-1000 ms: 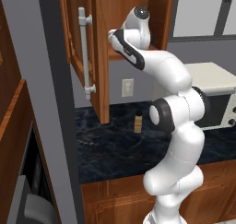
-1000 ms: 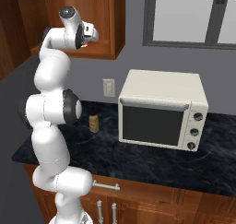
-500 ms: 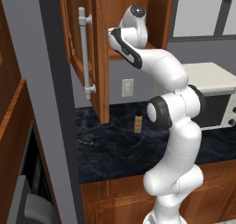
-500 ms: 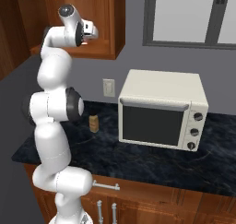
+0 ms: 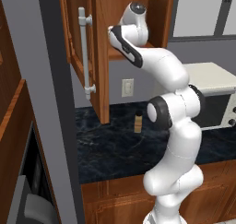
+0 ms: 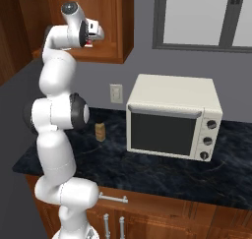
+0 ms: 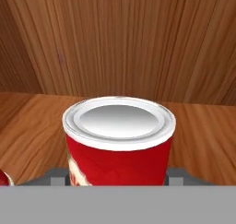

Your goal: Restock the canned food cabinet by taking the new fresh canned food from the counter and placing it in the cabinet. Then, take the old canned food from the cabinet and place it on the counter.

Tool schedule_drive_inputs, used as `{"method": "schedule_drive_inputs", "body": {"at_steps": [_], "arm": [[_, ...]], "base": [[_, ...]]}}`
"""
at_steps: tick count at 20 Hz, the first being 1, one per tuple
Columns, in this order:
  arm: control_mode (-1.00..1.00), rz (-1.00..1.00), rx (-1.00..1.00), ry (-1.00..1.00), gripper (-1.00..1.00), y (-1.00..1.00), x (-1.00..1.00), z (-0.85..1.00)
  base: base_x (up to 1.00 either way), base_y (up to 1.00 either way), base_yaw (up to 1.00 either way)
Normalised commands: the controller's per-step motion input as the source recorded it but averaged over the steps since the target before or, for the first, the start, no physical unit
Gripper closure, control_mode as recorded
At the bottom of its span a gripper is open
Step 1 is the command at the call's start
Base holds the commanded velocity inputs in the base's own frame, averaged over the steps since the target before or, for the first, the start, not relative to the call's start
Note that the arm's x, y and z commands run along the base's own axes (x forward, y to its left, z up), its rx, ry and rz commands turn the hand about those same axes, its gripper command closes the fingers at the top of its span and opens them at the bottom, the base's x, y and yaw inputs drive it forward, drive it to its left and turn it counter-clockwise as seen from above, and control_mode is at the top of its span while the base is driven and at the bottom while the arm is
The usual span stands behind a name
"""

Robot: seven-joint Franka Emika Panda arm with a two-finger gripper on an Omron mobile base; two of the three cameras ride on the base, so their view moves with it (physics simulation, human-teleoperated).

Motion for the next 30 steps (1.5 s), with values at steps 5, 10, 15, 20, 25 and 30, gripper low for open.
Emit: {"method": "schedule_drive_inputs", "body": {"at_steps": [5,10,15,20,25,30], "arm": [[-1.00,0.00,0.00,-0.17,1.00,0.00,-0.83,0.06],[-1.00,0.00,0.00,-0.17,1.00,-0.12,-1.00,0.21],[-1.00,0.00,0.02,-0.02,1.00,-0.51,-1.00,0.02],[-1.00,0.01,0.00,0.07,1.00,-0.61,-1.00,0.00],[-1.00,0.07,0.00,0.12,1.00,-0.25,-1.00,-0.48],[-1.00,0.06,0.00,0.12,1.00,0.00,-1.00,-1.00]], "base": [[0.00,0.00,0.00],[0.00,0.00,0.00],[0.00,0.00,0.00],[0.00,0.00,0.00],[0.00,0.00,0.00],[0.00,0.00,0.00]]}}
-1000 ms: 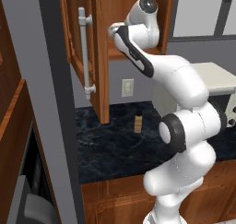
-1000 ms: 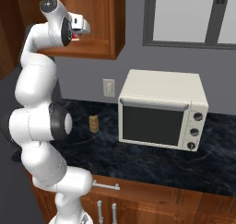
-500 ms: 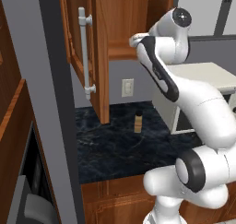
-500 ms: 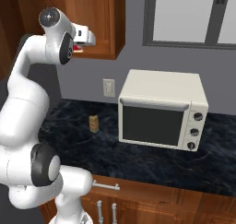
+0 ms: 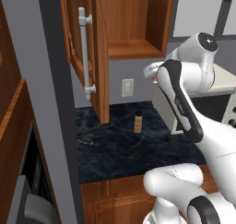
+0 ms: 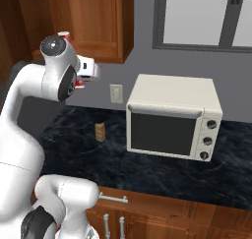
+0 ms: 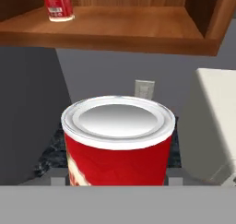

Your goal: Restock the canned food cabinet by taking the new fresh canned food from the counter and placing it in the cabinet. Then, take the old canned food from the cabinet and place it on the counter.

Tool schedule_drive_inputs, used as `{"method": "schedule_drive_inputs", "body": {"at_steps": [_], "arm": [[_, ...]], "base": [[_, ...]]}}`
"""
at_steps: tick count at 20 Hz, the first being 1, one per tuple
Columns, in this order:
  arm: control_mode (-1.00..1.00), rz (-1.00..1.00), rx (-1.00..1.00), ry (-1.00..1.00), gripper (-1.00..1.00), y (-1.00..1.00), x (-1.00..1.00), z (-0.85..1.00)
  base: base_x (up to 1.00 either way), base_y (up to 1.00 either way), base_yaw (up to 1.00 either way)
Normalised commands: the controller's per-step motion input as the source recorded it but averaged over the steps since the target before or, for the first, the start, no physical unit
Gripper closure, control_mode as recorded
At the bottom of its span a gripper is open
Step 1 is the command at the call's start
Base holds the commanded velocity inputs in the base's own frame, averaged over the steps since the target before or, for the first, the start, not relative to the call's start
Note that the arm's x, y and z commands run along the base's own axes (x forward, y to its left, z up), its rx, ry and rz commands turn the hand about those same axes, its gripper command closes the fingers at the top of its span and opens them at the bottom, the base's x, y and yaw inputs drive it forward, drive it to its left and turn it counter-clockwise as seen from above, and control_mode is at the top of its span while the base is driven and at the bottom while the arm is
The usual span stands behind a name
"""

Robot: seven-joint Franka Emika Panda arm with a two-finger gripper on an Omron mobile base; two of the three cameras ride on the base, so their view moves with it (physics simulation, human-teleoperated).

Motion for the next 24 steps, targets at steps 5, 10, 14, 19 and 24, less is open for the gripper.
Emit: {"method": "schedule_drive_inputs", "body": {"at_steps": [5,10,14,19,24], "arm": [[-1.00,0.03,0.03,0.19,1.00,0.01,-0.91,-1.00],[-1.00,0.05,0.01,0.20,1.00,0.16,-0.44,-1.00],[-1.00,0.09,0.00,0.18,1.00,0.32,-0.01,-0.90],[-1.00,0.07,0.00,0.11,1.00,0.47,0.28,-0.62],[-1.00,0.03,0.00,0.01,1.00,0.43,0.68,-0.36]], "base": [[0.00,0.00,0.00],[0.00,0.00,0.00],[0.00,0.00,0.00],[0.00,0.00,0.00],[0.00,0.00,0.00]]}}
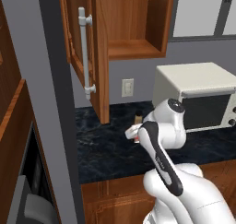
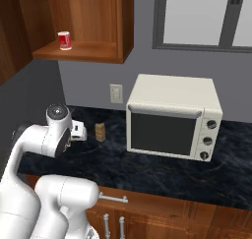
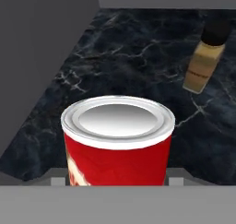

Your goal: Restock the canned food cabinet by taking the new fresh canned food from the counter and placing it in the cabinet. Then, take the old canned food from the cabinet and place it on the counter.

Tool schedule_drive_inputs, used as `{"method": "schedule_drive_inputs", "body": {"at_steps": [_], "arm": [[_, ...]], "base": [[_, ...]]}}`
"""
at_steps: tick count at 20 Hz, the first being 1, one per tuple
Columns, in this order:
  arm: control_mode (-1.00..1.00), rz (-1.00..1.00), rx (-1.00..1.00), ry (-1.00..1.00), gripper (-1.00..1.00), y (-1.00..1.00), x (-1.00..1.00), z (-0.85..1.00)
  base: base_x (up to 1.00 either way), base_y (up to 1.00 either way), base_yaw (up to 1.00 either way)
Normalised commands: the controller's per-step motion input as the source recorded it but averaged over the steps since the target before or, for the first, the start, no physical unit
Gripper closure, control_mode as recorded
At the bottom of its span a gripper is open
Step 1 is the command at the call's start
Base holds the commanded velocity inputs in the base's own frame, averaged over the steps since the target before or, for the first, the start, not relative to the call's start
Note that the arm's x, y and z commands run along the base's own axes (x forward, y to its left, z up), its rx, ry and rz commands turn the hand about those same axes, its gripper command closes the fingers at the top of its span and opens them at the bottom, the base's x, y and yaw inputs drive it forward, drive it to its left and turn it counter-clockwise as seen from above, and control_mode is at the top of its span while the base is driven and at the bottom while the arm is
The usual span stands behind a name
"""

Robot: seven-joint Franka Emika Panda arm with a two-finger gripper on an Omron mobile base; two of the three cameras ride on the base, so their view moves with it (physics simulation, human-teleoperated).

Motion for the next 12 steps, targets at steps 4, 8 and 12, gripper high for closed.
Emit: {"method": "schedule_drive_inputs", "body": {"at_steps": [4,8,12], "arm": [[-1.00,0.05,0.00,0.00,1.00,0.28,0.76,-0.35],[-1.00,0.05,0.00,-0.02,1.00,0.21,0.60,-0.45],[-1.00,0.05,0.00,-0.03,1.00,0.35,0.53,-0.51]], "base": [[0.00,0.00,0.00],[0.00,0.00,0.00],[0.00,0.00,0.00]]}}
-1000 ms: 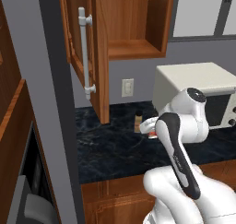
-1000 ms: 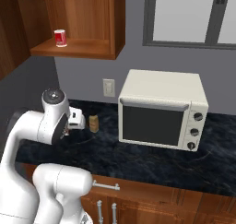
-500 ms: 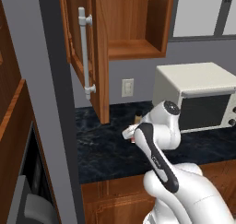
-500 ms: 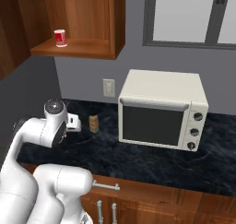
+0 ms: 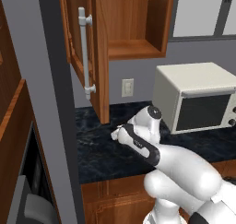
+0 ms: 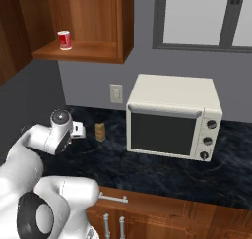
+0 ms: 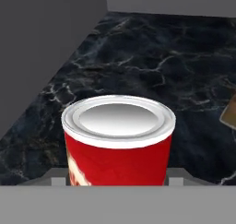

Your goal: Restock the canned food cabinet by taking the new fresh canned food from the counter and placing it in the cabinet. Then, take the old canned food from the cabinet and place it on the counter.

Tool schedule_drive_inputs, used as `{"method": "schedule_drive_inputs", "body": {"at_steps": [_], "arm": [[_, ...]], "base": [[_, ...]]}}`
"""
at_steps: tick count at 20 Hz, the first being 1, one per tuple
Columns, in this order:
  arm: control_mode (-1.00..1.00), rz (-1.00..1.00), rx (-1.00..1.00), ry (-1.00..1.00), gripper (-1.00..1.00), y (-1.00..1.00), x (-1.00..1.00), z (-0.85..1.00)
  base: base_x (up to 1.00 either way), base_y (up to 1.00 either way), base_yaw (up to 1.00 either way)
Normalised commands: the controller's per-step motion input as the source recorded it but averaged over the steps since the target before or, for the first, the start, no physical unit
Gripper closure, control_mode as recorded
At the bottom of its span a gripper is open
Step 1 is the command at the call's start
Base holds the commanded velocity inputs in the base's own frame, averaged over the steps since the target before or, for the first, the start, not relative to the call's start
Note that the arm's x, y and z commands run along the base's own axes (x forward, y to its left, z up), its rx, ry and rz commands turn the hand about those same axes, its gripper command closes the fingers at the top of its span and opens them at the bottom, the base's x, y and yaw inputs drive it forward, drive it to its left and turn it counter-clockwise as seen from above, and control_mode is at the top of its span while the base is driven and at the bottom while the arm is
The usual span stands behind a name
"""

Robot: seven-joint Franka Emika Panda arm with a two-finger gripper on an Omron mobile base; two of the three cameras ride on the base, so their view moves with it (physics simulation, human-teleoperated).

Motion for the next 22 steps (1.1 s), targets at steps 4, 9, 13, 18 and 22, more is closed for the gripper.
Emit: {"method": "schedule_drive_inputs", "body": {"at_steps": [4,9,13,18,22], "arm": [[-1.00,0.05,-0.01,0.00,1.00,0.26,0.16,-0.66],[-1.00,0.04,-0.01,-0.04,1.00,0.06,0.00,-0.66],[-1.00,0.05,0.00,-0.13,-1.00,0.06,0.00,-0.28],[-1.00,0.00,0.00,-0.14,-1.00,0.00,-0.12,0.00],[-1.00,0.00,0.00,-0.06,-1.00,-0.01,-0.30,0.11]], "base": [[0.00,0.00,0.00],[0.00,0.00,0.00],[0.00,0.00,0.00],[0.00,0.00,0.00],[0.00,0.00,0.00]]}}
